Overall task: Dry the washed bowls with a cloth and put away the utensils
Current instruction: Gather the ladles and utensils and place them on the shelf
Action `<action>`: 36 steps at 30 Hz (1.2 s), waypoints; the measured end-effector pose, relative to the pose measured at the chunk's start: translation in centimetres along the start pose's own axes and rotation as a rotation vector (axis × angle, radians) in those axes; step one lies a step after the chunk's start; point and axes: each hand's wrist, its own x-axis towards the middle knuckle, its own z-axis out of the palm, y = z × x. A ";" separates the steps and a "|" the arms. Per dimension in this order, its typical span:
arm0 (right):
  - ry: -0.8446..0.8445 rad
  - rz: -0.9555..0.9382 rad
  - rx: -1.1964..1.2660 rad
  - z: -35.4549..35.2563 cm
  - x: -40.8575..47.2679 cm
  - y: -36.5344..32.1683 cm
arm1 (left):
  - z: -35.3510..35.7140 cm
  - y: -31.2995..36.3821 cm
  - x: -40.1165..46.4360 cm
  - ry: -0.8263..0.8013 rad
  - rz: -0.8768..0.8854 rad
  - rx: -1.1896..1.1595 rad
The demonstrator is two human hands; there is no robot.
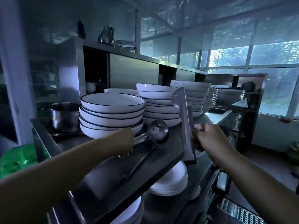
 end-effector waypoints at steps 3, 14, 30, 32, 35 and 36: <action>-0.040 -0.023 -0.002 0.2 1.5 0.6 | 0.8 -0.2 0.7 -0.033 0.013 -0.110; -0.103 -0.047 0.138 3.3 3.1 1.2 | 1.2 -1.9 1.8 0.156 0.079 0.371; -0.223 -0.126 0.315 6.1 1.0 -1.4 | -0.4 2.1 -2.3 0.695 0.277 0.271; -0.210 -0.201 0.179 4.8 0.9 -1.0 | -0.9 0.9 -2.4 0.630 0.285 0.274; -0.053 -0.275 0.072 2.9 0.4 -0.1 | -1.0 -0.8 -3.0 0.493 0.280 0.284; -0.005 -0.291 0.075 2.5 0.3 0.1 | -0.9 -1.2 -3.2 0.447 0.265 0.268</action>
